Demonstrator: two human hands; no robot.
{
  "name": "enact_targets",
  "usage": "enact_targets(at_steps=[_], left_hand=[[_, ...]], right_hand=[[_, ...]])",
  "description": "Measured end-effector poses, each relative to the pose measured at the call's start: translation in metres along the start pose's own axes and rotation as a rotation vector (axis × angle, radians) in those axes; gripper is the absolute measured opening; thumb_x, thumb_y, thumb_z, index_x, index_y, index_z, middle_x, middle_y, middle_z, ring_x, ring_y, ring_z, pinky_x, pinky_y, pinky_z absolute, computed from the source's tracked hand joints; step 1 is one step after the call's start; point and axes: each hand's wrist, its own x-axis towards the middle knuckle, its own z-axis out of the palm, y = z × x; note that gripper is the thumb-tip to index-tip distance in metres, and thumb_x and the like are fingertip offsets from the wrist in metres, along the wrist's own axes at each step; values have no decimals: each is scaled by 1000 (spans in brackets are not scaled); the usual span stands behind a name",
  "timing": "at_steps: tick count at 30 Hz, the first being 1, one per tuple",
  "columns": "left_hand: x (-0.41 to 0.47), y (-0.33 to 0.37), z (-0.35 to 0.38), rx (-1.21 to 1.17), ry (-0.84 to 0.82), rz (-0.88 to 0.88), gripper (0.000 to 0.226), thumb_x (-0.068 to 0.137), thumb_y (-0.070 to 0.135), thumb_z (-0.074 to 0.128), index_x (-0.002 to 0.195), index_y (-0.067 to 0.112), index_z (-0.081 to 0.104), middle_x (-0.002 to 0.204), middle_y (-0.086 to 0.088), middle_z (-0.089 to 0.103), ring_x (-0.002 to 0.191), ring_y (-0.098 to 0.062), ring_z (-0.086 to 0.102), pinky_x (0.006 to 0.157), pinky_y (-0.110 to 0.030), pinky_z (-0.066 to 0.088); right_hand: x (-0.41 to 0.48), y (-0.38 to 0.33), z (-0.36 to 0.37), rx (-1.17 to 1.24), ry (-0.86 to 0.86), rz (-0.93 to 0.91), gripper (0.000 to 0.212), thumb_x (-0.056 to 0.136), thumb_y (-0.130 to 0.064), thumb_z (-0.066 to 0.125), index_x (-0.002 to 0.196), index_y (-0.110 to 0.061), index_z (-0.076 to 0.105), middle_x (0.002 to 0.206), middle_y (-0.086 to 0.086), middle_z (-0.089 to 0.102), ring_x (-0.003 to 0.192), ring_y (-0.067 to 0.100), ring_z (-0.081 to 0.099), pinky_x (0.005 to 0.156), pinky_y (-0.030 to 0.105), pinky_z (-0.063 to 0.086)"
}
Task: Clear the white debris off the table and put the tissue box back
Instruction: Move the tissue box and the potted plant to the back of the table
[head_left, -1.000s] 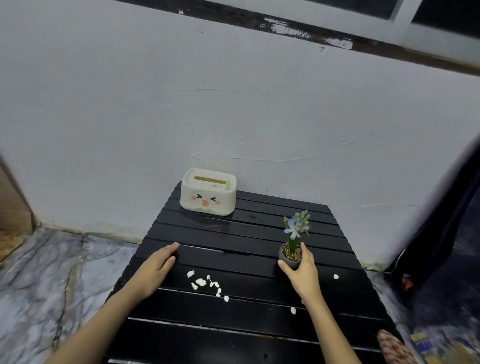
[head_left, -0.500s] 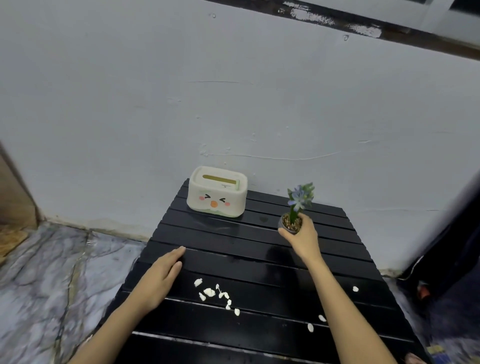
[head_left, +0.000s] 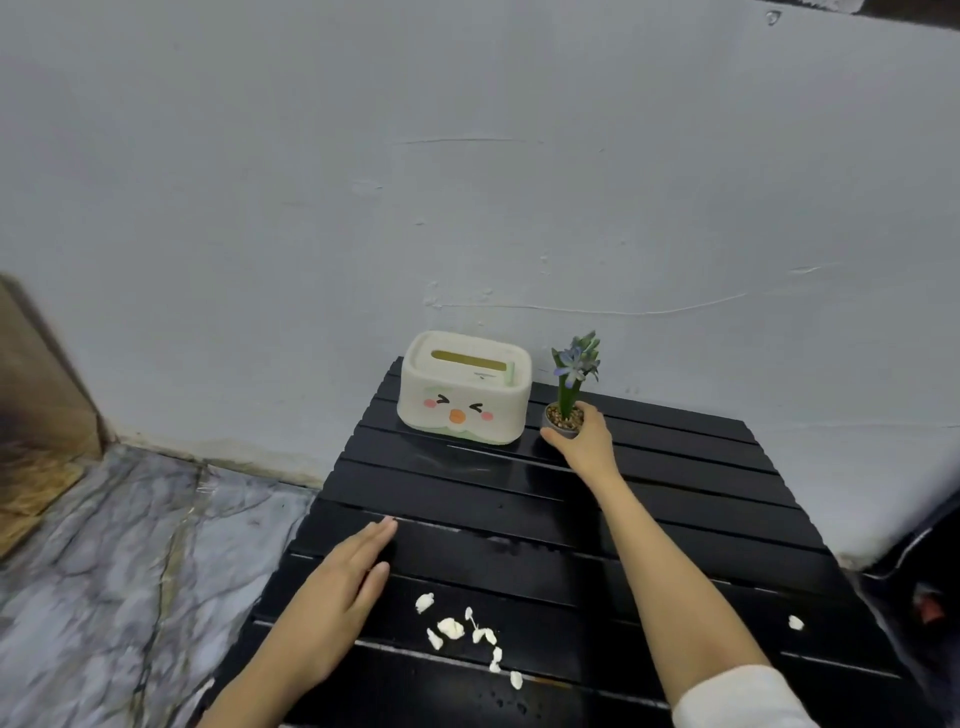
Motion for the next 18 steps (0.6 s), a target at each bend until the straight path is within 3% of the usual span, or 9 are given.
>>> enact_targets(at_steps=[4, 7, 12, 18], left_hand=[[1, -1, 0, -5, -3, -4, 44, 92, 28, 36, 135, 32, 27, 135, 23, 26, 131, 5, 18, 111, -18, 13], [1, -1, -1, -29, -4, -13, 44, 92, 26, 36, 135, 30, 29, 135, 22, 27, 131, 3, 21, 111, -19, 14], [2, 3, -6, -108, -4, -35, 42, 92, 20, 39, 133, 22, 36, 140, 7, 39, 130, -6, 32, 112, -25, 21], [-3, 16, -19, -165, -5, -96, 40, 93, 17, 38, 132, 16, 40, 143, -4, 41, 133, -17, 35, 108, -25, 23]], right_hand=[[-5, 1, -8, 0, -49, 18, 89, 82, -25, 67, 145, -10, 6, 152, 14, 16, 137, 29, 26, 112, 40, 25], [-30, 7, -31, -61, -59, -11, 85, 86, -33, 58, 146, -15, 0, 156, 11, 10, 141, 27, 19, 115, 45, 21], [-103, 39, -113, -185, 28, -28, 74, 89, -32, 53, 146, -16, 9, 153, 10, 20, 140, 25, 23, 114, 43, 22], [-208, 86, -209, -343, 172, 104, 55, 86, -16, 60, 136, -7, 38, 142, 16, 42, 131, 31, 39, 108, 43, 28]])
